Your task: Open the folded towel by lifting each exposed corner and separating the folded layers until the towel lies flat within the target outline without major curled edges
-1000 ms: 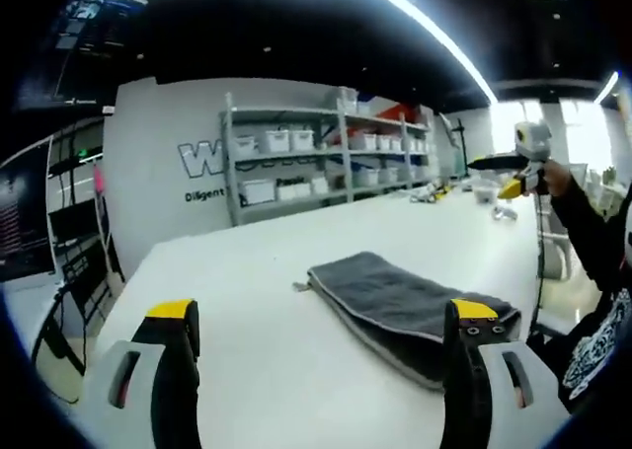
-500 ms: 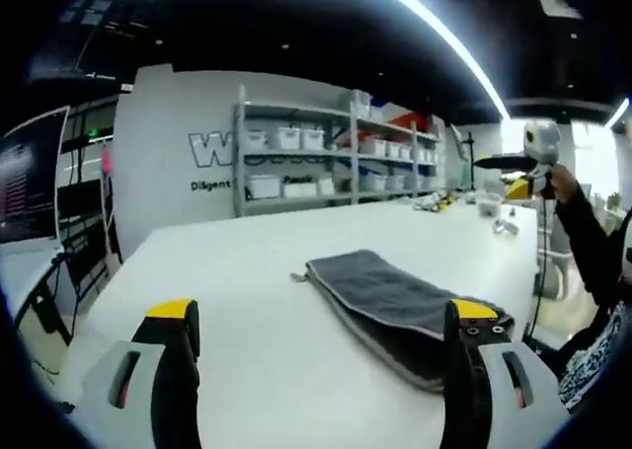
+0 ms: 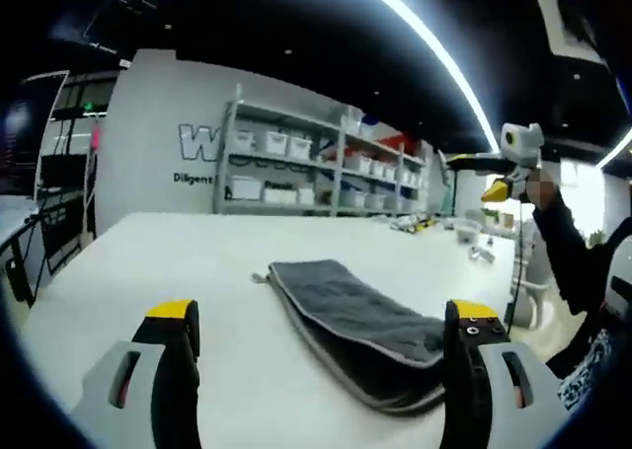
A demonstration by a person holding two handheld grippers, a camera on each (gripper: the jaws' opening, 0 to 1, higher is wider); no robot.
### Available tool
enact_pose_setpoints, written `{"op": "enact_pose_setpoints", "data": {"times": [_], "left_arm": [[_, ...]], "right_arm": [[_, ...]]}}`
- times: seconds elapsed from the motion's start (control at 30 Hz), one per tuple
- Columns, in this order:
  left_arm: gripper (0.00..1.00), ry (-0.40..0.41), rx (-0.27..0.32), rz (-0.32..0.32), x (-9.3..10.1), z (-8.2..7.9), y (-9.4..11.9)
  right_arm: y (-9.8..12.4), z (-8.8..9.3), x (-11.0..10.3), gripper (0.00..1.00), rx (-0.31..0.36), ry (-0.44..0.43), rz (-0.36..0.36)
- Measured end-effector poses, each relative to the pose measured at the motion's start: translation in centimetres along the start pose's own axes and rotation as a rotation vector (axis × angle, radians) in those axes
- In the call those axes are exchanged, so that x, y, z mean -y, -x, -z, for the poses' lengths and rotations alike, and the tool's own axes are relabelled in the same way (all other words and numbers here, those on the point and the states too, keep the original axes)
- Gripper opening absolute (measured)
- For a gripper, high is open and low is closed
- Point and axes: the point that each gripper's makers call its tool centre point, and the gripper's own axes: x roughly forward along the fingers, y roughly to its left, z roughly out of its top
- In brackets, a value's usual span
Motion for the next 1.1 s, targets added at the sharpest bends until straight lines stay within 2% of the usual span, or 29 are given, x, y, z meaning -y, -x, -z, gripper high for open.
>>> {"op": "enact_pose_setpoints", "data": {"times": [0.13,0.3,0.8,0.97,1.1], "left_arm": [[1.0,-0.015,-0.006,0.014,0.6,0.0,-0.1],[1.0,0.011,0.013,0.005,0.7,-0.2,-0.4],[1.0,0.159,0.013,0.04,1.0,0.3,-0.6],[1.0,0.222,0.01,0.057,1.6,0.4,-1.0],[1.0,0.265,-0.003,0.078,2.2,0.9,-1.2]], "right_arm": [[-0.5,-0.5,0.1,1.0,-0.012,0.007,-0.033],[-1.0,-1.3,0.4,1.0,-0.04,0.005,-0.062],[-3.5,-2.3,0.9,0.99,-0.113,0.046,-0.144],[-4.3,-2.6,0.2,0.99,-0.152,0.089,-0.212],[-5.1,-3.5,0.4,0.99,-0.169,0.117,-0.238]]}}
